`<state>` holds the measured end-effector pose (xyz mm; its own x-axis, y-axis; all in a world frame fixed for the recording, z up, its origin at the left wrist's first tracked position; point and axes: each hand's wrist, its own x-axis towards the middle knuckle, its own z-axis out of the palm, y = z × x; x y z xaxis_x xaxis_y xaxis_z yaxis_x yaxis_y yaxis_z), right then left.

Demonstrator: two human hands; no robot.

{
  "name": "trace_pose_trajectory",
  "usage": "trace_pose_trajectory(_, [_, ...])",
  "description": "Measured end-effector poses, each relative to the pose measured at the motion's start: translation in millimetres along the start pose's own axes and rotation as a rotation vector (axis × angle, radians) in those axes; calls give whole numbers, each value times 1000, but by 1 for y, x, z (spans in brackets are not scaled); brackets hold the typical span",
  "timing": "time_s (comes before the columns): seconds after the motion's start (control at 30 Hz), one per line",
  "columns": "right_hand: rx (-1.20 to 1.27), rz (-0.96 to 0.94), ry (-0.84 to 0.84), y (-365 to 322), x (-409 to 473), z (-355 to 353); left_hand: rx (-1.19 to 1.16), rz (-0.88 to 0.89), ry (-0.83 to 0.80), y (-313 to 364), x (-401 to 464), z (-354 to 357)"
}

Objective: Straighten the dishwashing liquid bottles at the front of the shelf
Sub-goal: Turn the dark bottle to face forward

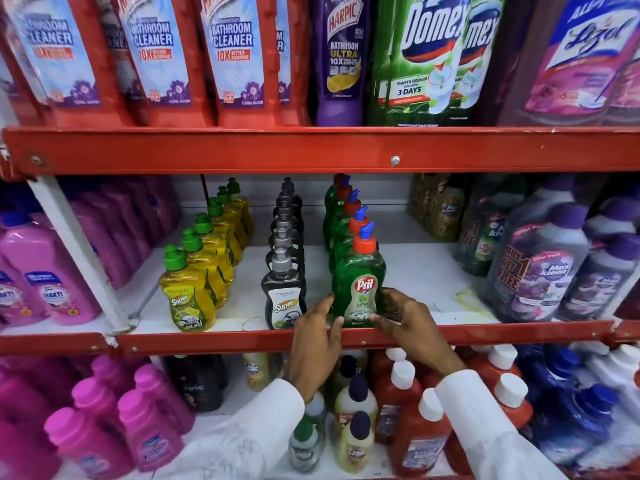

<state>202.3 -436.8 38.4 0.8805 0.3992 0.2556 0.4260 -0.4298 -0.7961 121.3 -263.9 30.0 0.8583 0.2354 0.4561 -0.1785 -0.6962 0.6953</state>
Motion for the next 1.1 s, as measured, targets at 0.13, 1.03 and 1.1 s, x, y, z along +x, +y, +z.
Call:
trace_pose_trajectory(0.13, [36,1,-6,8,0,-1,-21,-71,28,-6,6,5])
trace_pose_trajectory(1.03, [-106,-77,59,-70,0,113,-83,-71,24,-83,2,-91])
trace_pose_trajectory(1.1, [-93,-40,41,-67,2,113,-109,-63,-39,-86,7,-93])
